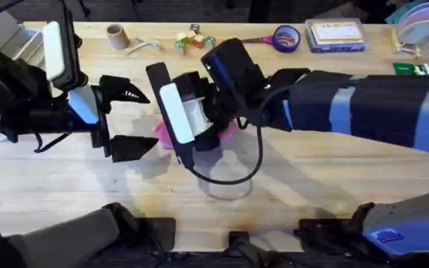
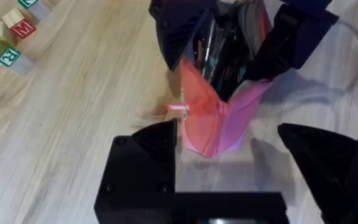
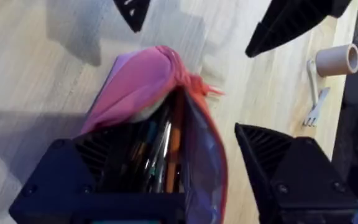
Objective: Unzip the bag, pick up the pens from the table one at a time and place them inside, then zip the bag closed.
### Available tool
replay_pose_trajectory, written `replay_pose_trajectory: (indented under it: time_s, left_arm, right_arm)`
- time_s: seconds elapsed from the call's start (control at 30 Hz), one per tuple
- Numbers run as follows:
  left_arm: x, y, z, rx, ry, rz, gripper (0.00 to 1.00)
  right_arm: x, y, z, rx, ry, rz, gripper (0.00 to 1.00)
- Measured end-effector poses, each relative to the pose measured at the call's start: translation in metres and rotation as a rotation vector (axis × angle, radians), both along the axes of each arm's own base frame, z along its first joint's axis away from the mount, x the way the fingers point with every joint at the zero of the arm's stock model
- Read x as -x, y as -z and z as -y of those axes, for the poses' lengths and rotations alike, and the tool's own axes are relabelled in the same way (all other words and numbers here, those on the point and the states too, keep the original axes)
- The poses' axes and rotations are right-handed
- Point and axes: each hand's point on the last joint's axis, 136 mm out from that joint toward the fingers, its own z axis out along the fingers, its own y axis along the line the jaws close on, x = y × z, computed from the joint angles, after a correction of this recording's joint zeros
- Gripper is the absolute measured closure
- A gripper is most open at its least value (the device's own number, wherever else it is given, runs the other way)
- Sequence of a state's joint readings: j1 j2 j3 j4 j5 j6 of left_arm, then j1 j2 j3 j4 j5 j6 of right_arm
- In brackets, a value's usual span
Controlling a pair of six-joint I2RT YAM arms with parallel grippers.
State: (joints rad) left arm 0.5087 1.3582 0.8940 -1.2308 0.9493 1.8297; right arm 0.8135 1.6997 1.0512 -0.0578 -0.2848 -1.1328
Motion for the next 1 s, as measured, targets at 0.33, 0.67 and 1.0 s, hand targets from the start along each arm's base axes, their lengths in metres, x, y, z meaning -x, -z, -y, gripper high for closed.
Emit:
replay_pose_trajectory:
  time_s: [0.33, 0.67, 1.0]
  left_arm:
    - [0.0, 0.0, 0.0, -0.001, 0.0, 0.001, 0.007]
    - [-0.003, 0.0, -0.007, -0.008, -0.024, 0.015, 0.007]
    - [-0.002, 0.0, -0.034, -0.042, -0.081, 0.078, 0.007]
  right_arm:
    - [-0.001, -0.002, -0.001, -0.004, 0.003, 0.001, 0.003]
    - [-0.007, -0.049, 0.007, -0.133, 0.154, -0.069, 0.003]
    - [-0.016, -0.113, 0.028, -0.364, 0.46, -0.257, 0.003]
